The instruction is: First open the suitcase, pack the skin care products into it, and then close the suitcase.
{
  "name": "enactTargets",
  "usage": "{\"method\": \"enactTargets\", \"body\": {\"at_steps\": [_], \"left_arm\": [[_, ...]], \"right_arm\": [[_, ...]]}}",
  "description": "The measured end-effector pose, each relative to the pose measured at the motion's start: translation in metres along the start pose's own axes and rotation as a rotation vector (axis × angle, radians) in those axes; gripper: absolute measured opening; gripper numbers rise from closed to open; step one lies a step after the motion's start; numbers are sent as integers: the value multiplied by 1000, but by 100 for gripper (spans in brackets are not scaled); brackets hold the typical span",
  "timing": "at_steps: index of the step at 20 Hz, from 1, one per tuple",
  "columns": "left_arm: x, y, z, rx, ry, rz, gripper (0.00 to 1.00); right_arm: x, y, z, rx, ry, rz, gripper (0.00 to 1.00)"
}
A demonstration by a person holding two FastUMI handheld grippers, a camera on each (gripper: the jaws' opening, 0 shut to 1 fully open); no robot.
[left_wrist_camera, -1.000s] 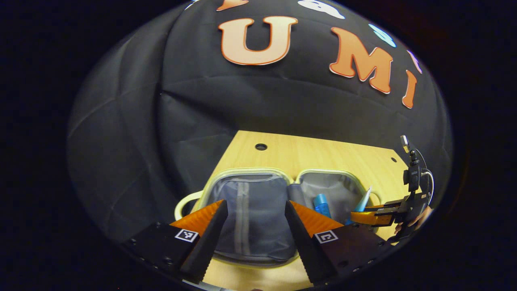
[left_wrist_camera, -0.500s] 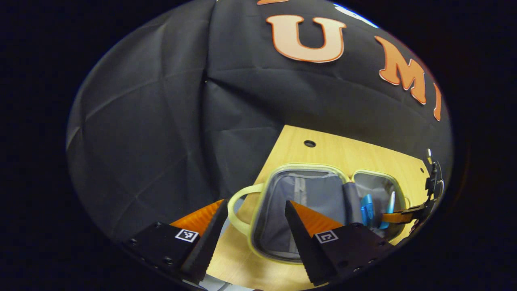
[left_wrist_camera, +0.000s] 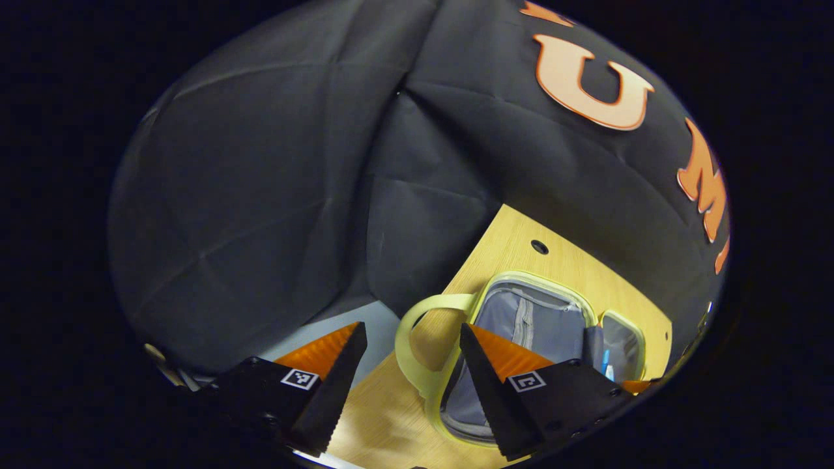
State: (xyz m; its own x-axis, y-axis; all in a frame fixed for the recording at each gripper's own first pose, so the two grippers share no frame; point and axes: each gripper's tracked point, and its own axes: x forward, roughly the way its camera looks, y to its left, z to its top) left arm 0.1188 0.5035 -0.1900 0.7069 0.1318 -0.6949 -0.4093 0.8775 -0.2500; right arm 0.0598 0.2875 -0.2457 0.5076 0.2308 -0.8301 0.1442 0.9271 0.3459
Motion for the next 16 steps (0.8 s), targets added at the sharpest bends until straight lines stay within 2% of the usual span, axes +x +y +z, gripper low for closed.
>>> {"method": "enactTargets", "body": {"at_steps": [2,3,4,5,6,7,9,11,13,14,15,16], "left_arm": [[6,7,1,-69,11,-8,90],[10,11,2,-109,21,-9,90],[18,13,-3,-139,32,-10,90],[25,18,-8,-159,55,-1,90],[31,19,-14,-174,84,-14,85],[36,16,-20,-198,116,-41,90],[49,5,-36,-247,184,-92,90],[68,0,-52,-277,232,-111,69],[70,6,-56,-279,258,-110,34],[65,6,-56,-288,262,-150,16],[72,0,-56,-299,264,-204,16],[69,-3,-51,-337,248,-235,11]], "right_arm": [[-5,-3,8,-6,-42,-2,63],[-8,-4,11,-2,-56,1,61],[-13,-5,14,1,-66,2,69],[-15,-7,16,0,-83,-5,72],[-20,-10,21,-7,-104,-9,73],[-28,-16,24,-10,-123,-15,74],[-43,-21,31,0,-158,-18,77],[-53,-27,40,15,-202,-28,80],[-66,-37,48,8,-245,-51,82],[-71,-44,51,1,-258,-66,82],[-78,-52,51,-6,-267,-85,82],[-83,-55,52,-9,-275,-96,82]]}}
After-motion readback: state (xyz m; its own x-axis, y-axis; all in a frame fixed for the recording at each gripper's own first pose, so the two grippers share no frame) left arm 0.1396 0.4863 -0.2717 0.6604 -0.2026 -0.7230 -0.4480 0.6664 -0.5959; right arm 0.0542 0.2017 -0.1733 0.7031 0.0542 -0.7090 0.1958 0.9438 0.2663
